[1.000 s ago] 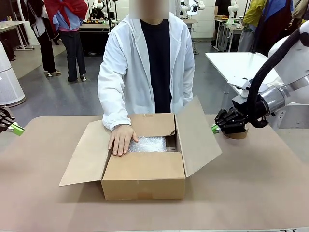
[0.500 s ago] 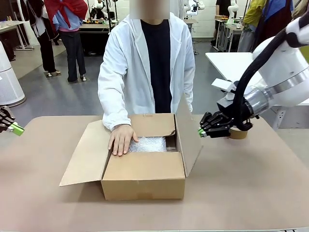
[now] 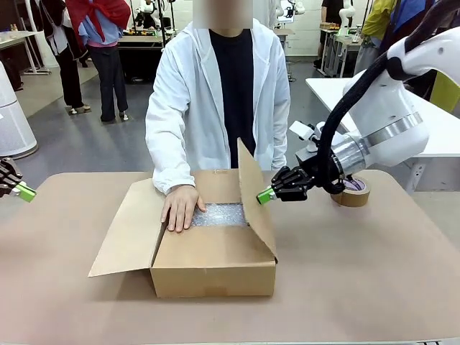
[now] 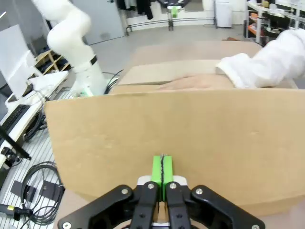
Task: Wrap the clocks to prevent damage.
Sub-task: Push the right (or left) flap of the Package Box to close it.
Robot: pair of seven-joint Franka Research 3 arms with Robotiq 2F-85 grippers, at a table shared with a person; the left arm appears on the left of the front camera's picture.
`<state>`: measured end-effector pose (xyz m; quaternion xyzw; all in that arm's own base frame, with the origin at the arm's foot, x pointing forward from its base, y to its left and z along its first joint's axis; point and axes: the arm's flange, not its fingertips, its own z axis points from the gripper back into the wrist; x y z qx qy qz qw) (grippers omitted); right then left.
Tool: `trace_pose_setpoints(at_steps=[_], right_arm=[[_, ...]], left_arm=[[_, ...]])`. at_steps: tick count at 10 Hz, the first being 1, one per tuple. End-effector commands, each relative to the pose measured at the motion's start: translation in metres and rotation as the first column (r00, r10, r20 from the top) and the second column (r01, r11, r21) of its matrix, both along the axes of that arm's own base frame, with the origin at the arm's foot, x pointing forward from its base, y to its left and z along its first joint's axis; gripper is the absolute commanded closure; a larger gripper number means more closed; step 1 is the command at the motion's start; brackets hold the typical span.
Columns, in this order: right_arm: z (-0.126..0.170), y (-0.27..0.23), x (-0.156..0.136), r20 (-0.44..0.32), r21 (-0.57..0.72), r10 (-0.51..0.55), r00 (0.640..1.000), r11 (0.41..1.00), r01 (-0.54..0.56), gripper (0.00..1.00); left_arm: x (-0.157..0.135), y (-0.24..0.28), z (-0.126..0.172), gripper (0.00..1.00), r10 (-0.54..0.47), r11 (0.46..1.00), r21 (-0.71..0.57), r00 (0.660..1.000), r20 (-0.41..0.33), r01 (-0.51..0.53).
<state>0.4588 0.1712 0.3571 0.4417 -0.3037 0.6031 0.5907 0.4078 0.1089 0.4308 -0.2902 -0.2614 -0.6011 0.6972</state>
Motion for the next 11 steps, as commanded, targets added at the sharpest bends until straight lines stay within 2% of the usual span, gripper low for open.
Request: trace_pose_setpoints(at_steps=[1, 7, 10, 11], right_arm=[[-0.013, 0.013, 0.019, 0.011, 0.023, -0.044, 0.999, 0.999, 0.044, 0.99], [-0.055, 0.007, 0.041, -0.069, -0.039, -0.048, 0.996, 0.998, 0.045, 0.99], [-0.05, -0.021, 0.033, -0.095, -0.029, -0.013, 0.995, 1.0, 0.01, 0.99], [-0.042, -0.042, 0.022, -0.088, -0.044, 0.049, 0.995, 0.998, -0.053, 0.99]], left_arm=[[0.0, 0.001, 0.001, 0.99, 0.0, 1.0, -0.009, 1.0, 0.007, 0.0], [0.0, 0.001, 0.001, 0.99, 0.0, 1.0, -0.009, 1.0, 0.007, 0.0], [0.0, 0.001, 0.001, 0.99, 0.0, 1.0, -0.009, 1.0, 0.007, 0.0], [0.0, 0.001, 0.001, 0.99, 0.0, 1.0, -0.009, 1.0, 0.007, 0.0]])
